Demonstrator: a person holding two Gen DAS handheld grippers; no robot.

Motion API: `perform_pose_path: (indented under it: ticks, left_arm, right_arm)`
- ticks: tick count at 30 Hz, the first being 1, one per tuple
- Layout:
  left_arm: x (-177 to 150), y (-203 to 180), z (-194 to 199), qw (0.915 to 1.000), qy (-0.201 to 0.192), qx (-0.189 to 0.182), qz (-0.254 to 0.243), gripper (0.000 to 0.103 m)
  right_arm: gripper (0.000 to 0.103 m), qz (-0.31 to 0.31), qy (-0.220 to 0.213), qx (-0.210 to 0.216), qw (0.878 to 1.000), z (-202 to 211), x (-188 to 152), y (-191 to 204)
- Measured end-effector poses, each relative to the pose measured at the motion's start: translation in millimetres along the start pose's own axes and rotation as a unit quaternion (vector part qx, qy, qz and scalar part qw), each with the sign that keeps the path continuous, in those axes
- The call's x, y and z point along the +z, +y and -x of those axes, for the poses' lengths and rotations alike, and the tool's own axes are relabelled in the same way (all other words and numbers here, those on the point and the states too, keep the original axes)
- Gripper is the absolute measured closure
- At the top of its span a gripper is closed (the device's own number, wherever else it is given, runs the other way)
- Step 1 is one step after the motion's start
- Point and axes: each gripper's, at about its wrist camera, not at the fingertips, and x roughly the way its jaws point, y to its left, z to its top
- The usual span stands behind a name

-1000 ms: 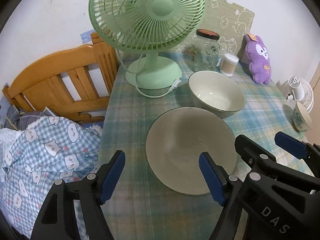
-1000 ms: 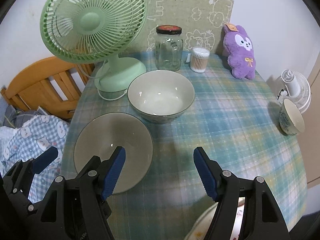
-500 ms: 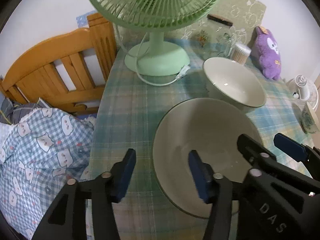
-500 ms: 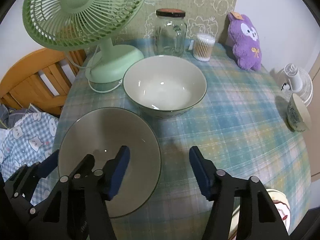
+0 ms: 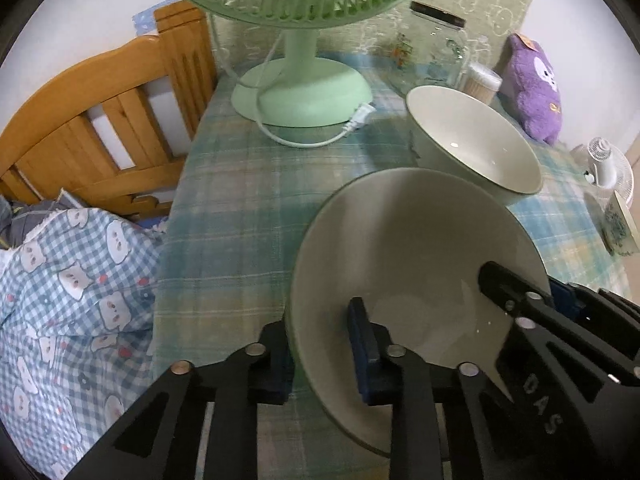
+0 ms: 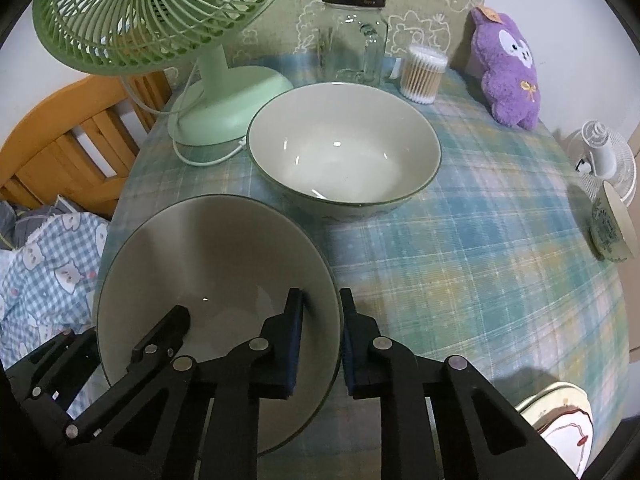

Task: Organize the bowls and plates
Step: 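Grasp the rim of the large white bowl with the left tool, then carry the white bowl toward the plate stack and lower it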

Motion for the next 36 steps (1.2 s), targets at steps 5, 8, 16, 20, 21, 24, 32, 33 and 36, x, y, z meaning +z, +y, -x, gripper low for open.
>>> perform_pose_path:
  ticks: [5,8,16,20,21,24,32,33,36]
  left_arm:
    - [1.0,-2.8,2.8,0.9998,-0.004,0.018,0.002,0.088]
    - [0.5,-2.0,5.5,0.9999,0.000,0.014,0.006,0.088]
    - [-6.1,-7.6,21.6,0.9998,-0.005,0.018,0.003,0.088]
    - [-13.9,-11.9,33.6,0.9997,-0.009,0.021,0.001,0.088]
    - [-16.3,-12.8,36.5,0.9998,-0.009,0.020,0.002,0.088]
    - [-22.6,-15.9,43.7,0.9997,-0.008,0.022,0.006,0.088]
    - [-41.9,-25.1,64.7,0.9993,-0.014,0.031,0.014,0.088]
    - [-44.3,-26.2,66.5,0.9993,-0.014,0.031,0.015,0.088]
    - [-54.5,-29.1,72.6,0.9992,-0.014,0.030,0.021,0.088]
  right_arm:
    - [0.083,-0.008,0.008,0.002,1.000,0.7,1.0,-1.8]
    - [0.083,-0.007,0.008,-0.001,1.000,4.5,0.3,-1.5]
    - [0.084,-0.018,0.006,0.001,1.000,23.9,-10.4,-6.9]
    - [0.084,-0.018,0.003,0.003,1.000,35.7,-19.1,-9.4]
    - [0.084,-0.017,0.003,0.004,1.000,39.9,-22.4,-10.6]
    - [0.084,-0.019,0.000,0.006,1.000,49.0,-29.2,-13.2]
    - [0.084,-0.012,-0.005,0.009,1.000,72.7,-50.8,-20.8]
    - [0.084,-0.011,-0.005,0.010,1.000,75.0,-53.4,-21.9]
    - [0.084,-0.007,-0.004,0.012,1.000,82.4,-63.6,-25.8]
